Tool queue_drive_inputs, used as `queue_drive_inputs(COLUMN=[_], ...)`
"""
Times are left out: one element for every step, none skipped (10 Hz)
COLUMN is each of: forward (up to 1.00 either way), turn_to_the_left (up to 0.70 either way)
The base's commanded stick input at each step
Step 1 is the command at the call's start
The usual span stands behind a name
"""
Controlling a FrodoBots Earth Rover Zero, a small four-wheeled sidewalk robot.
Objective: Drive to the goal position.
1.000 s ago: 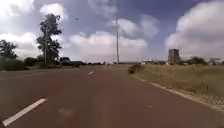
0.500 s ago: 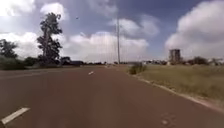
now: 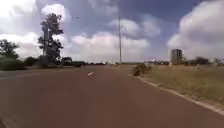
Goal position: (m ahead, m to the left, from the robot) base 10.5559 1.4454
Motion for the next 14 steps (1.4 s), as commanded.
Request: queue_drive_inputs(forward=[1.0,1.0,1.0,1.0,1.0,1.0,1.0,1.0,1.0,1.0,1.0,1.0,1.0,1.0], turn_to_the_left=[0.0,0.0,0.0,0.0,0.0,0.0,0.0,0.0,0.0,0.0,0.0,0.0,0.0,0.0])
